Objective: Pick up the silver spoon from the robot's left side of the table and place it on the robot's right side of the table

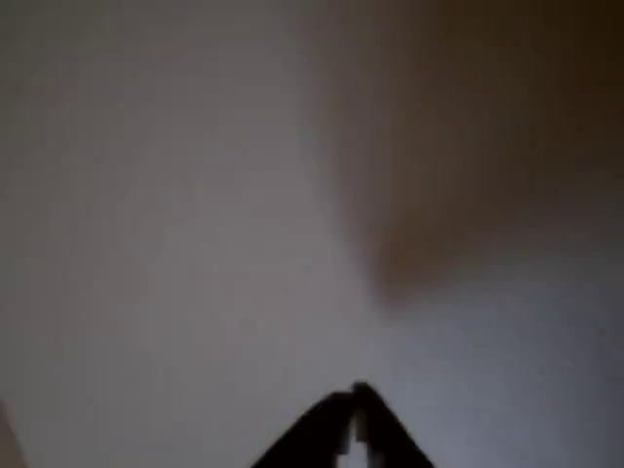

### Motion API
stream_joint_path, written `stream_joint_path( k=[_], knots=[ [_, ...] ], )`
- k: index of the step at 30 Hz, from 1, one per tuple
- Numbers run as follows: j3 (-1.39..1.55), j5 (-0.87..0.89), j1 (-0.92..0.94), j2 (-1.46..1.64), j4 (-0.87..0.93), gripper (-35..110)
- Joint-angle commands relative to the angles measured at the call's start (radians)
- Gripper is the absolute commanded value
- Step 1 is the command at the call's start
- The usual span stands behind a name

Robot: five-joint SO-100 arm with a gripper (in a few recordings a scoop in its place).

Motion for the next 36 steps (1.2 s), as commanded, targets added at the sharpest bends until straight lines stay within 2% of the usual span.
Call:
stream_joint_path(
  k=[1,10,17,20,22,23,25,31,36],
  knots=[
    [-0.051,0.011,0.008,0.003,-0.020,-2],
    [-0.051,-0.014,0.005,0.003,-0.020,-2],
    [-0.012,-0.540,-0.058,0.005,-0.063,-1],
    [-0.084,-0.715,-0.126,0.005,-0.014,5],
    [-0.209,-0.727,-0.150,0.005,0.011,23],
    [-0.275,-0.762,-0.175,0.002,0.023,25],
    [-0.443,-0.810,-0.245,-0.098,0.074,26],
    [-1.195,-0.811,-0.374,-0.920,0.396,28],
    [-1.591,-0.804,-0.465,-1.307,0.545,28]
  ],
)
